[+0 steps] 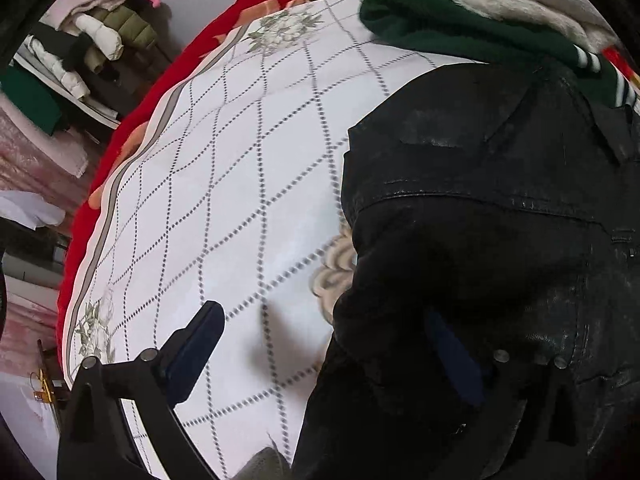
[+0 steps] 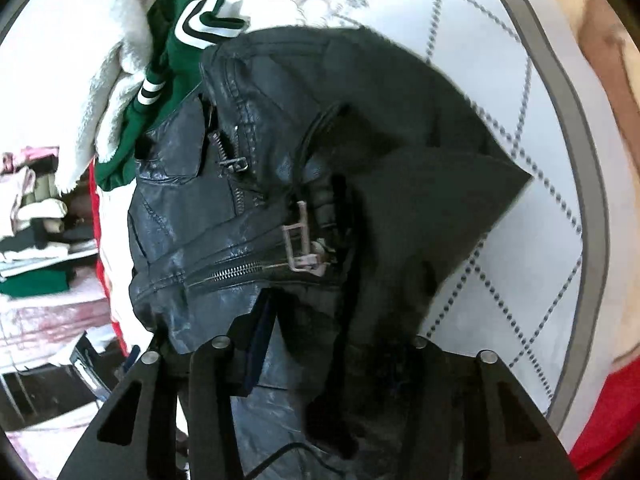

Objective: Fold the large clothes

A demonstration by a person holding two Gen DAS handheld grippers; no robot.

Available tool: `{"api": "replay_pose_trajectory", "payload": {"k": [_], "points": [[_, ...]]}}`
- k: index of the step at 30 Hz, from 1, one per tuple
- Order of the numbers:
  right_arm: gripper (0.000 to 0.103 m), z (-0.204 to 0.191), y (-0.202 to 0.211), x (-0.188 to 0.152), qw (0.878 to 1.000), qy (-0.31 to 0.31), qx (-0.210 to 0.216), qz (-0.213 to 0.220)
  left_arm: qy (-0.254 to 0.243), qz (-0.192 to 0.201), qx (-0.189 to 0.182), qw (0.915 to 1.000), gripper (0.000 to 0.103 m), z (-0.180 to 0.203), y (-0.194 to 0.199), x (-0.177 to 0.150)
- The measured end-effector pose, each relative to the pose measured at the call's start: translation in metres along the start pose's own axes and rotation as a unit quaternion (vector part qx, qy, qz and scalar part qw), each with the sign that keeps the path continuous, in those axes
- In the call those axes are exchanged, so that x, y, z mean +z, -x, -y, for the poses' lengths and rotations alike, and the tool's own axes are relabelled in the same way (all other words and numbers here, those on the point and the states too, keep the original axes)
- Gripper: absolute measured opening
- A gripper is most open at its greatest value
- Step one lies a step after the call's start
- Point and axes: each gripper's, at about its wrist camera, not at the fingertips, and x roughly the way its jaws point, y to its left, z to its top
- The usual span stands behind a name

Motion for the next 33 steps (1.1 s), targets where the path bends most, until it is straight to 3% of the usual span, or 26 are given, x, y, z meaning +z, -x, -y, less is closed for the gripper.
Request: {"api": "replay_pose_trajectory", "payload": {"k": [3,6,13,17,20,23,25,26,28,31,33], "points": [[0.040,0.020,0.012,0.005,0.998,-0.005,-0.067,0.013,-0.005,-0.002,-0.009,0.9999,0.103,0.001,-0.001,0.002],[0.040,0.033,0.024,0.000,0.996,0.001,-0.087,0.016,-0.014,0.001,0.006,0.9999,0.103,0.007,0.005,0.000],[0.042,0.020,0.070,-0.031,0.998,0.032,-0.059,0.007,0.026,-0.019,-0.013,0.9994,0.103,0.008,0.049,-0.018],[0.055,0.029,0.056,-0.074,0.996,0.042,-0.067,-0.045,0.011,-0.025,-0.017,0.9995,0.103,0.027,0.075,-0.052],[0.056,0.035,0.031,-0.096,0.993,0.055,-0.082,-0.060,-0.010,-0.042,-0.008,0.9990,0.103,0.042,0.070,-0.078],[0.054,0.030,0.015,-0.102,0.988,0.087,-0.118,-0.042,-0.015,-0.058,0.002,0.9982,0.103,0.045,0.052,-0.093],[0.042,0.028,0.017,-0.100,0.976,0.101,-0.192,0.016,-0.016,-0.063,0.007,0.9978,0.103,0.041,0.039,-0.099],[0.042,0.033,0.016,-0.098,0.976,0.087,-0.200,0.019,-0.013,-0.064,-0.001,0.9979,0.103,0.040,0.037,-0.101],[0.043,0.055,0.013,-0.093,0.985,0.019,-0.170,0.008,-0.006,-0.061,-0.015,0.9980,0.103,0.035,0.036,-0.102],[0.042,0.034,0.019,-0.093,0.978,0.037,-0.207,0.001,-0.012,-0.064,-0.014,0.9978,0.103,0.036,0.037,-0.099],[0.043,0.015,0.037,-0.094,0.978,0.039,-0.204,0.019,-0.008,-0.066,-0.013,0.9977,0.103,0.033,0.042,-0.095]]}}
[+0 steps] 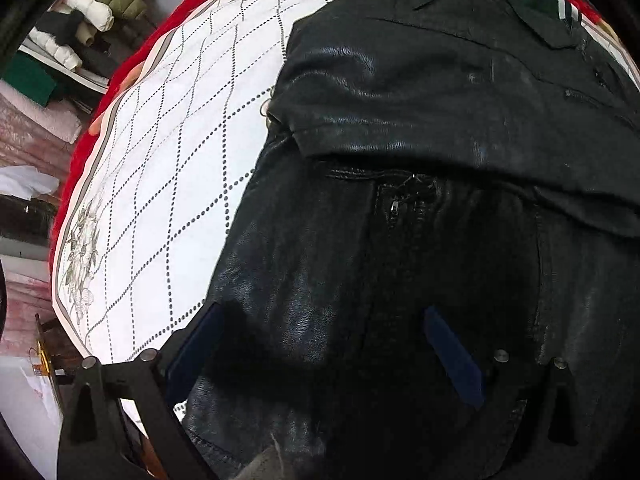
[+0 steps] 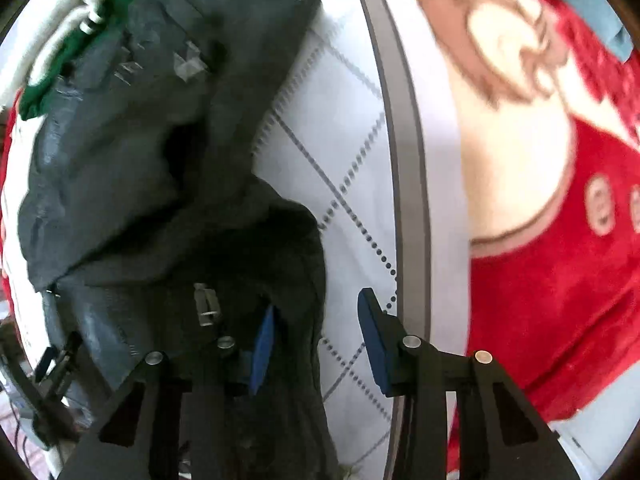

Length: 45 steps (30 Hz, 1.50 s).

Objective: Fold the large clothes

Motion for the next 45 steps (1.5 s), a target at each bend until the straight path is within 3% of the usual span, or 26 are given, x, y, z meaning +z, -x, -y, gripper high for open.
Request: {"api": "replay_pose_trajectory", "payload": {"k": [4,6,8,11,12,15,17,20,23,27,29,31,33,35,39,42,45], "points": [[0.045,-0.013,0.046,0.014,0.992,-0.020,0.106,0.063,0.020,0.014,0.001,0.9997,0.103,-0.005,0.016,0.006],[0.054,-0.016,0.044,0.028,0.989,-0.030,0.125,0.065,0.029,0.017,-0.004,0.9994,0.103,-0.004,0.016,0.008],[0.055,-0.020,0.026,0.043,0.989,-0.042,0.133,0.052,0.037,0.019,-0.002,0.9992,0.103,-0.003,0.017,0.012],[0.054,-0.034,-0.016,0.062,0.994,-0.032,0.107,0.002,0.042,0.024,0.002,0.9988,0.103,-0.001,0.017,0.020],[0.040,-0.043,-0.024,0.067,0.995,-0.022,0.093,0.003,0.043,0.027,0.004,0.9987,0.103,-0.001,0.019,0.021],[0.016,-0.055,-0.020,0.060,0.998,0.009,0.040,0.040,0.046,0.039,0.006,0.9982,0.103,0.000,0.026,0.030],[0.013,-0.060,-0.003,0.048,0.996,0.023,0.025,0.077,0.047,0.048,0.006,0.9977,0.103,0.000,0.032,0.036],[0.012,-0.057,0.023,0.031,0.993,0.013,0.021,0.113,0.047,0.067,0.014,0.9965,0.103,-0.004,0.041,0.049],[0.011,-0.050,0.031,0.030,0.993,-0.002,0.023,0.117,0.055,0.081,0.026,0.9949,0.103,-0.009,0.042,0.066],[0.013,-0.046,-0.003,0.040,0.998,0.008,-0.009,0.065,0.057,0.065,0.057,0.9946,0.103,-0.010,0.010,0.090],[0.016,-0.039,-0.008,0.048,0.999,0.008,-0.010,0.048,0.047,0.033,0.054,0.9969,0.103,-0.009,-0.018,0.098],[0.019,-0.036,-0.005,0.055,0.999,-0.004,0.002,0.034,0.045,0.028,0.039,0.9978,0.103,-0.010,-0.028,0.099],[0.026,-0.033,0.006,0.058,0.999,-0.011,0.011,0.040,0.032,0.037,0.049,0.9976,0.103,-0.009,-0.021,0.096],[0.026,-0.029,0.025,0.059,0.998,-0.009,0.006,0.068,0.029,0.045,0.053,0.9971,0.103,-0.009,-0.009,0.092],[0.026,-0.029,0.041,0.055,0.995,0.006,0.018,0.100,0.048,0.041,0.025,0.9977,0.103,-0.012,0.010,0.087],[0.026,-0.033,0.029,0.057,0.995,0.015,0.032,0.095,0.038,0.036,0.029,0.9982,0.103,0.003,0.005,0.084],[0.026,-0.038,0.008,0.059,0.996,0.034,0.007,0.085,0.025,0.026,0.039,0.9986,0.103,0.024,-0.005,0.084]]}}
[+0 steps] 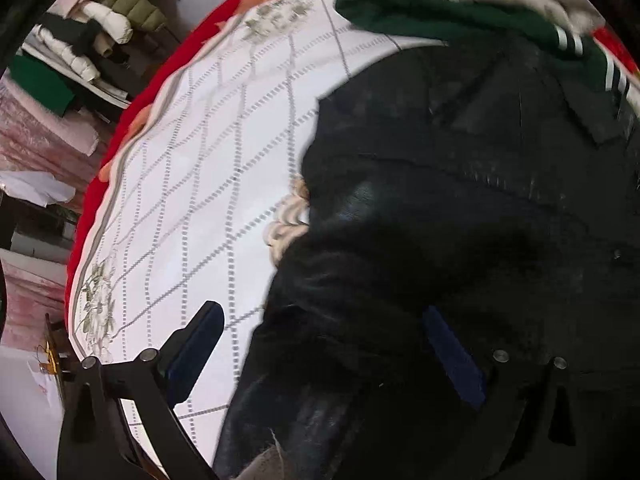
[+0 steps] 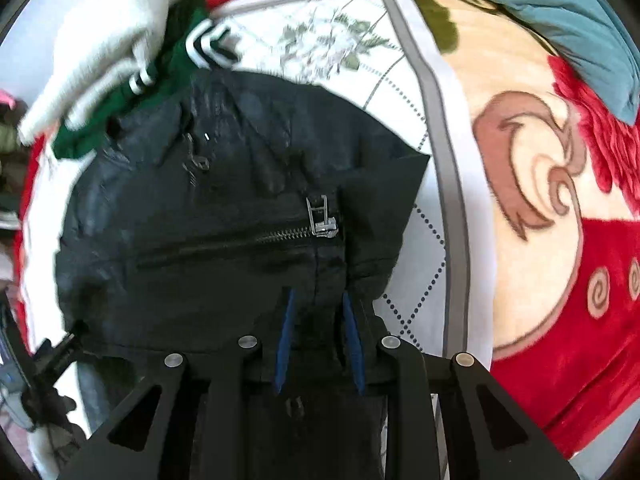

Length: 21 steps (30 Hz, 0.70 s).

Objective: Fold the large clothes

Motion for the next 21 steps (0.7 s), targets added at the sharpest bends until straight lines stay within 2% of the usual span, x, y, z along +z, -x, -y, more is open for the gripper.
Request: {"api": "replay_pose_trajectory", "payload": {"k": [5,11,15,16,17,18,20,21], "points": [[0.026,-0.008,-0.032,0.003,0.999,0.020,-0.022,-0.017,0.000,0.000,0.015,0.9999,0.103,0.003,-0.001,0.002],[0.026,-0.005,-0.047,0.011,0.999,0.032,-0.005,-0.041,0.025,-0.004,0.049,0.9985,0.103,0.006,0.008,-0.002],[0.036,0.012,-0.038,0.023,0.996,0.029,0.063,-0.063,0.034,0.004,0.080,0.9962,0.103,0.012,0.036,-0.011],[0.038,0.019,-0.034,0.025,0.993,0.029,0.097,-0.068,0.031,0.012,0.091,0.9952,0.103,0.014,0.045,-0.014],[0.048,0.025,-0.030,0.027,0.990,0.032,0.117,-0.069,0.027,0.020,0.106,0.9938,0.103,0.017,0.055,-0.018],[0.062,0.029,-0.027,0.028,0.989,0.034,0.129,-0.068,0.021,0.025,0.120,0.9923,0.103,0.022,0.066,-0.023],[0.070,0.044,-0.016,0.033,0.982,0.044,0.170,-0.068,0.008,0.032,0.147,0.9885,0.103,0.034,0.086,-0.035],[0.070,0.052,-0.012,0.035,0.979,0.047,0.185,-0.071,0.002,0.033,0.160,0.9866,0.103,0.040,0.093,-0.042]]}}
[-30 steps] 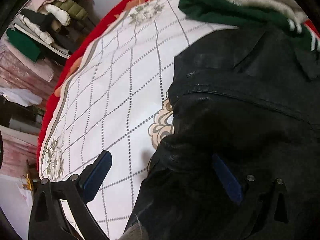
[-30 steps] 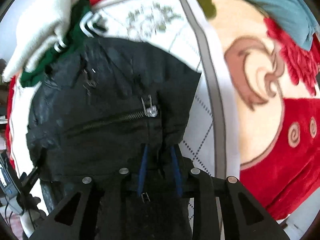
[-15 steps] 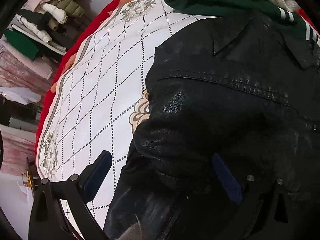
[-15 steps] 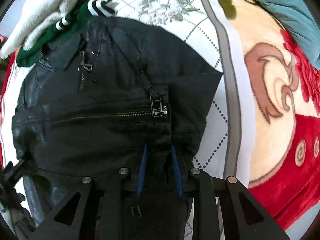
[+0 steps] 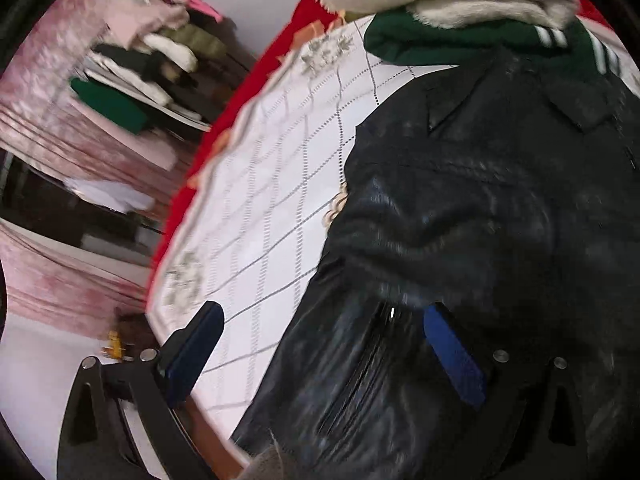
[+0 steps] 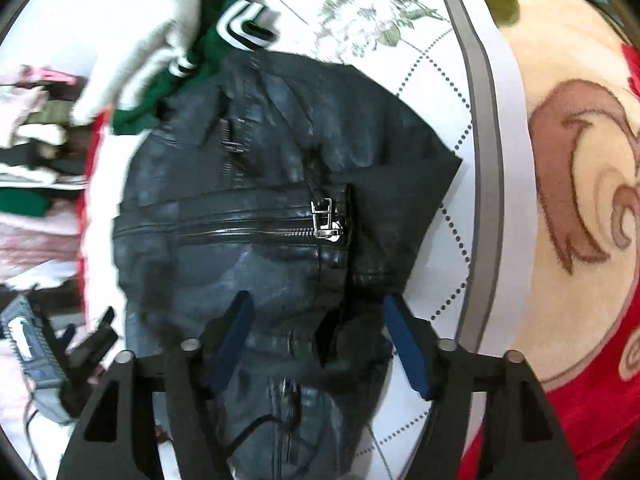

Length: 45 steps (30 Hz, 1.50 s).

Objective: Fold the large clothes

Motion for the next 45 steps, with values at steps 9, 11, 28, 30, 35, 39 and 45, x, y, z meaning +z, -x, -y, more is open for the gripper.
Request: {"api": "replay_pose_trajectory", "payload": {"k": [9,11,28,30,35,39,45], "points": [[0.078,0.060,0.044,-0.007,0.994,0.002,0.108,-0.028,-0.088,0.006,0.039,0.9953,0.103,0.068,0.080,-0.061],[0.078,0.070,0.045,-0.011,0.991,0.001,0.128,-0.038,-0.121,0.021,0.039,0.9917,0.103,0.090,0.101,-0.079],[0.078,0.153,0.071,-0.015,0.977,-0.010,0.195,-0.090,-0.210,-0.009,-0.055,0.9761,0.103,0.182,0.154,-0.155],[0.078,0.151,0.063,-0.009,0.975,-0.005,0.203,-0.091,-0.215,-0.010,-0.056,0.9749,0.103,0.194,0.154,-0.162],[0.078,0.138,0.032,0.004,0.966,-0.005,0.235,-0.105,-0.240,-0.015,-0.037,0.9699,0.103,0.222,0.141,-0.177],[0.078,0.121,0.008,0.012,0.961,0.009,0.244,-0.127,-0.225,-0.016,-0.030,0.9738,0.103,0.223,0.133,-0.171],[0.078,0.099,-0.031,0.027,0.956,0.007,0.257,-0.144,-0.164,-0.030,-0.022,0.9858,0.101,0.201,0.119,-0.153]]}}
